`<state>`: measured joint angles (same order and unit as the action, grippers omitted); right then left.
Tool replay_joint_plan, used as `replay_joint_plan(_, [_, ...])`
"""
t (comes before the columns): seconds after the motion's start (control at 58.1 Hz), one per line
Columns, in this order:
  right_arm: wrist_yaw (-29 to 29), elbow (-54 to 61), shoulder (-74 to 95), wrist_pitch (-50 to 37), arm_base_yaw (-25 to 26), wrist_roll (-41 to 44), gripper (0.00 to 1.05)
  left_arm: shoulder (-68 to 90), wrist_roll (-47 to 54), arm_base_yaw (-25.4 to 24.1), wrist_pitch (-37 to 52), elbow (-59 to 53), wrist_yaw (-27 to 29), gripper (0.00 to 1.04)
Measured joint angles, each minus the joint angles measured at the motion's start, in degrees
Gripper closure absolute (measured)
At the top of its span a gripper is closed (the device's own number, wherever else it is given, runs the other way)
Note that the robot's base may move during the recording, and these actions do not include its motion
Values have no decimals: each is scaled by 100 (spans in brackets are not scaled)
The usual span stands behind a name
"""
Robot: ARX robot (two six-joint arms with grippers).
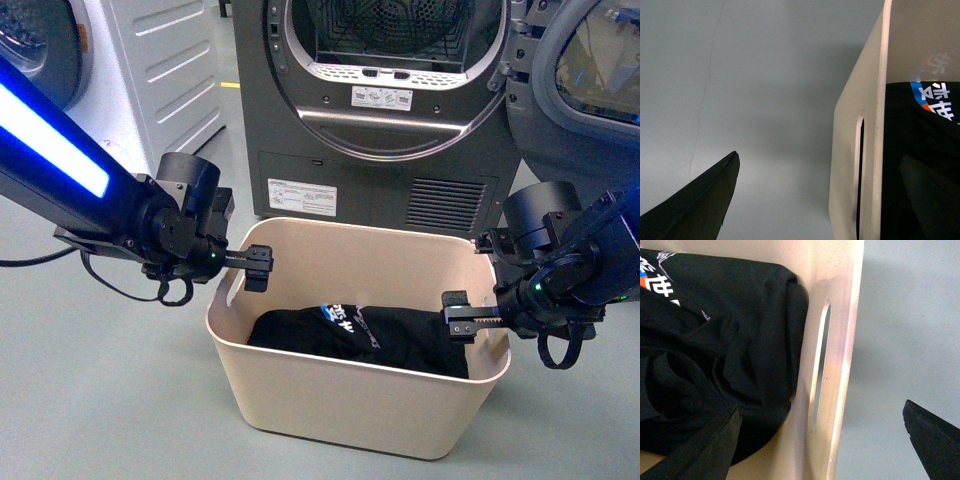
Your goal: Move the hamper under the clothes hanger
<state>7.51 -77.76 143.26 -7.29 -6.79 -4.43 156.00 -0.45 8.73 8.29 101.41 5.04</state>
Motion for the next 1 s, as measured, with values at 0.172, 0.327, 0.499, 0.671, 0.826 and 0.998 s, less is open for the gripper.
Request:
replay_joint_plan(0.172, [0, -17, 35, 9, -20, 0, 8, 72, -63, 92, -7, 140, 9, 7])
replay_joint_plan(0.327, [0, -28, 66, 20, -50, 0, 8, 129, -105, 166, -81, 297, 39, 7])
replay_joint_plan(0.499, [0, -57, 76, 28, -59, 0, 8, 186, -125, 210, -118, 363, 46, 7])
replay_joint_plan(0.671, [0, -96, 76, 37, -66, -7, 26, 254, -168, 236, -149, 367, 85, 25])
replay_joint_plan(0.826, [37, -118, 79, 72, -66, -15, 51, 280, -212, 249, -155, 367, 103, 48])
replay_joint_plan(0.998, [72, -120, 109, 94, -76, -15, 79, 280, -221, 256, -151, 367, 122, 77])
